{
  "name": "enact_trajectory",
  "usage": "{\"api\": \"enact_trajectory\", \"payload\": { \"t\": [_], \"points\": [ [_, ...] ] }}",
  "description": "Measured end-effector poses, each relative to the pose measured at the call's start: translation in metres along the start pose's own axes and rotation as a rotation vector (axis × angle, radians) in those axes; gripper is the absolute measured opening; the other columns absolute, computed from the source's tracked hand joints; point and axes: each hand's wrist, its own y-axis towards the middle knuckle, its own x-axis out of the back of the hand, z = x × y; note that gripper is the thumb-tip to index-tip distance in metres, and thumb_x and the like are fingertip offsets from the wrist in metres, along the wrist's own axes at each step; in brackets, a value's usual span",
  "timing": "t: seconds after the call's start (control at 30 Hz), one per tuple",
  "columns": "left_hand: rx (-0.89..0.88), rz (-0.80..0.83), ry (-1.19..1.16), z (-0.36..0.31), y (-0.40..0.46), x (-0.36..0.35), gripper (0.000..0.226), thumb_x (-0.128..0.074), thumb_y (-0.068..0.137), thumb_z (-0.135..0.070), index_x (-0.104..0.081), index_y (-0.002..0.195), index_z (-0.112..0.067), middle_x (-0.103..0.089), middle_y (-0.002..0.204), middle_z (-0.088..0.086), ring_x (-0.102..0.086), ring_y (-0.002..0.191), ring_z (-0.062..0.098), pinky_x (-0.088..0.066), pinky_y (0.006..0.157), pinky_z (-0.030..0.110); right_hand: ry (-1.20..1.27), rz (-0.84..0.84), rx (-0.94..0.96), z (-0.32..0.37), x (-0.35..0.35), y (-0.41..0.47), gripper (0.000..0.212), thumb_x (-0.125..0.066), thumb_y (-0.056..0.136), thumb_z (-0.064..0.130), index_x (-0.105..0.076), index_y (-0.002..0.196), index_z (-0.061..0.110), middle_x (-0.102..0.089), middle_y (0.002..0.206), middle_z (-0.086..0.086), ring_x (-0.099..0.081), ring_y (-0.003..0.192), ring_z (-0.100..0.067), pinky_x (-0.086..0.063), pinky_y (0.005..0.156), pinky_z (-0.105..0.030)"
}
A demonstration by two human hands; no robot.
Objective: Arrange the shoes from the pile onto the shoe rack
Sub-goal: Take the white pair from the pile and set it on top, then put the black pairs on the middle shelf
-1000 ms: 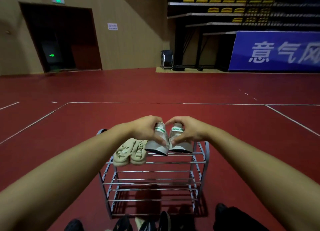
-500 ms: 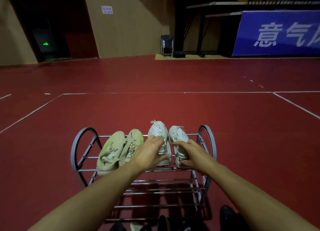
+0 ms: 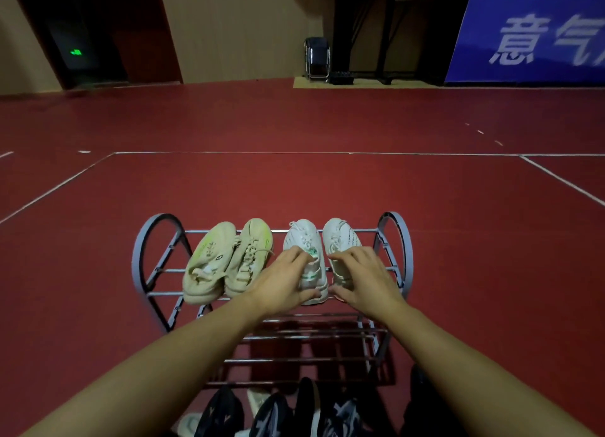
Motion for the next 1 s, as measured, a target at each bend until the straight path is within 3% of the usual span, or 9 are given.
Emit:
{"api": "enact_trajectory", "payload": {
  "t": [0.1, 0.17, 0.27, 0.37, 0.6, 0.73, 0.83, 0.9, 1.0],
  "points": [
    [-0.005, -0.089, -0.032, 0.001, -0.021, 0.008, 0.057, -0.058, 0.092, -0.053, -0.043, 0.138, -0.024, -0.039, 0.137, -0.008, -0.043, 0.125, 0.010, -0.051, 0.094, 0.031, 0.030, -0.241, 0.153, 0.022, -0.001, -0.012, 0.043, -0.066, 0.086, 0.049, -0.059, 0.122, 0.026, -0.054, 0.118, 0.008, -0.049, 0.113, -0.015, -0.043, 0.095, -0.032],
    [-0.026, -0.137, -0.034, 0.005, -0.043, 0.013, 0.041, -0.053, 0.095, -0.050, -0.053, 0.127, -0.025, -0.048, 0.128, -0.009, -0.048, 0.120, 0.011, -0.052, 0.091, 0.034, 0.103, -0.255, 0.292, 0.042, -0.007, -0.025, 0.031, -0.064, 0.091, 0.042, -0.064, 0.113, 0.020, -0.058, 0.110, 0.005, -0.054, 0.103, -0.017, -0.044, 0.088, -0.029],
    [-0.040, -0.073, -0.008, 0.017, -0.089, 0.009, 0.027, -0.048, 0.096, -0.050, -0.061, 0.105, -0.028, -0.059, 0.107, -0.012, -0.058, 0.101, 0.012, -0.052, 0.080, 0.036, 0.158, -0.056, 0.385, 0.063, -0.037, -0.051, 0.027, -0.058, 0.094, 0.042, -0.063, 0.108, 0.019, -0.060, 0.105, 0.004, -0.056, 0.095, -0.018, -0.047, 0.082, -0.031],
    [0.019, 0.082, 0.003, 0.037, -0.137, -0.007, 0.026, -0.046, 0.095, -0.054, -0.060, 0.098, -0.032, -0.061, 0.097, -0.015, -0.060, 0.090, 0.009, -0.052, 0.072, 0.033, 0.182, 0.124, 0.370, 0.072, -0.079, -0.075, 0.028, -0.055, 0.095, 0.046, -0.061, 0.109, 0.022, -0.059, 0.105, 0.006, -0.057, 0.096, -0.017, -0.049, 0.082, -0.032],
    [0.304, 0.458, -0.143, 0.101, -0.212, -0.076, 0.026, -0.057, 0.093, -0.049, -0.062, 0.107, -0.028, -0.052, 0.102, -0.012, -0.059, 0.095, 0.015, -0.046, 0.079, 0.028, 0.155, 0.566, 0.205, 0.072, -0.175, -0.103, 0.035, -0.055, 0.093, 0.051, -0.052, 0.122, 0.032, -0.052, 0.118, 0.014, -0.052, 0.110, -0.009, -0.047, 0.087, -0.027],
    [0.432, 0.630, -0.228, 0.131, -0.226, -0.113, 0.036, -0.058, 0.094, -0.050, -0.060, 0.120, -0.025, -0.058, 0.117, -0.002, -0.060, 0.104, 0.019, -0.045, 0.088, 0.029, 0.151, 0.805, 0.122, 0.060, -0.228, -0.109, 0.042, -0.058, 0.090, 0.052, -0.051, 0.126, 0.030, -0.053, 0.122, 0.008, -0.052, 0.114, -0.015, -0.047, 0.092, -0.034],
    [0.491, 0.681, -0.243, 0.148, -0.226, -0.137, 0.042, -0.055, 0.094, -0.056, -0.056, 0.126, -0.029, -0.059, 0.123, -0.002, -0.060, 0.112, 0.021, -0.046, 0.097, 0.034, 0.204, 0.904, -0.008, 0.055, -0.259, -0.102, 0.046, -0.064, 0.087, 0.048, -0.055, 0.124, 0.023, -0.055, 0.121, -0.001, -0.053, 0.113, -0.019, -0.045, 0.095, -0.035],
    [0.509, 0.687, -0.261, 0.160, -0.224, -0.151, 0.044, -0.055, 0.093, -0.056, -0.054, 0.127, -0.028, -0.059, 0.124, -0.001, -0.059, 0.112, 0.021, -0.046, 0.097, 0.035, 0.283, 0.883, -0.096, 0.051, -0.278, -0.094, 0.044, -0.068, 0.085, 0.043, -0.057, 0.121, 0.019, -0.054, 0.118, -0.003, -0.055, 0.109, -0.022, -0.046, 0.094, -0.038],
    [0.523, 0.695, -0.302, 0.173, -0.222, -0.169, 0.047, -0.055, 0.095, -0.053, -0.052, 0.131, -0.023, -0.056, 0.125, 0.001, -0.057, 0.114, 0.020, -0.044, 0.098, 0.033, 0.330, 0.916, -0.228, 0.045, -0.309, -0.081, 0.046, -0.072, 0.085, 0.032, -0.055, 0.125, 0.015, -0.047, 0.118, -0.001, -0.053, 0.107, -0.020, -0.044, 0.095, -0.031]
  ]
}}
